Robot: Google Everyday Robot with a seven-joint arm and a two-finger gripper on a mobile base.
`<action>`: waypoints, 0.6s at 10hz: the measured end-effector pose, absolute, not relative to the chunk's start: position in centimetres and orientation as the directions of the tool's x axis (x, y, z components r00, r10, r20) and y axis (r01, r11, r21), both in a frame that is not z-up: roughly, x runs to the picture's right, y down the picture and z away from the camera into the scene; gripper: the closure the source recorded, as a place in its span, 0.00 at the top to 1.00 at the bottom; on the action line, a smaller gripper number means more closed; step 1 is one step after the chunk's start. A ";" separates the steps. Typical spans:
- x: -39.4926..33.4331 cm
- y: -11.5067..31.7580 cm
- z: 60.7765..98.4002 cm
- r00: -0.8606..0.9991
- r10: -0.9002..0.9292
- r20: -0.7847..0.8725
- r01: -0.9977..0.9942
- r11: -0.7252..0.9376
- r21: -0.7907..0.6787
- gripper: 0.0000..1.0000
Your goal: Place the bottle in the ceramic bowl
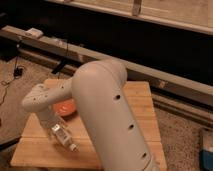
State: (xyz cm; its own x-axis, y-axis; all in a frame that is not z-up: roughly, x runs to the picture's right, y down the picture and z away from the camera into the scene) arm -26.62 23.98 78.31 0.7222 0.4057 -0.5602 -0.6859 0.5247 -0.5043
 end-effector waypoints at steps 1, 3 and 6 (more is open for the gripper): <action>-26.7 24.2 78.6 0.724 0.400 -0.562 -0.684 0.529 -0.503 0.63; -26.4 24.5 79.1 0.723 0.389 -0.570 -0.679 0.549 -0.487 0.42; -26.4 23.5 77.6 0.728 0.396 -0.560 -0.675 0.559 -0.482 0.13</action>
State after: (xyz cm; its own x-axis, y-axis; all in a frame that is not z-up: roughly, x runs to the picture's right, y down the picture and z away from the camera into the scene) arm -26.43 23.46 77.56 0.7279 0.3962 -0.5596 -0.6748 0.5587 -0.4821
